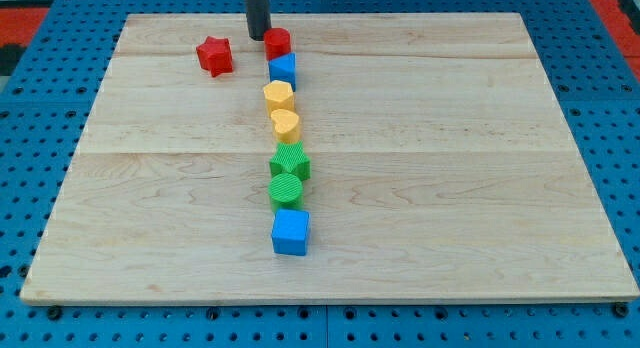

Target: Push the red star to the line of blocks

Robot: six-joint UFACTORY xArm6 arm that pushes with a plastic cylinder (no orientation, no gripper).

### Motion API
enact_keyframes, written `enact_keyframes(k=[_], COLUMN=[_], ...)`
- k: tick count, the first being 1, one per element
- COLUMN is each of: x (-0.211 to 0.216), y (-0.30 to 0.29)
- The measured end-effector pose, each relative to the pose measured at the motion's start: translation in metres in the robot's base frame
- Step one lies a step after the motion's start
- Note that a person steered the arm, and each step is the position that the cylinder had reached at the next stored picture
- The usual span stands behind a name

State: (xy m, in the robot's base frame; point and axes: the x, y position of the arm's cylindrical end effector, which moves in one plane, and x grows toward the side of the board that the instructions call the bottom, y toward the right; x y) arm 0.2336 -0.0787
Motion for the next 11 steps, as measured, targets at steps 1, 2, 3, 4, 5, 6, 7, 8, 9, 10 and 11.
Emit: enact_keyframes(k=[1, 2, 3, 4, 5, 6, 7, 8, 9, 10, 11], x=[0.000, -0.036, -0.025, -0.015, 0.037, 0.061, 0.059, 0.058, 0.051, 0.030, 0.009], y=[0.020, -0.025, -0.076, -0.138, -0.157, -0.118, -0.073, -0.067, -0.058, -0.042, -0.034])
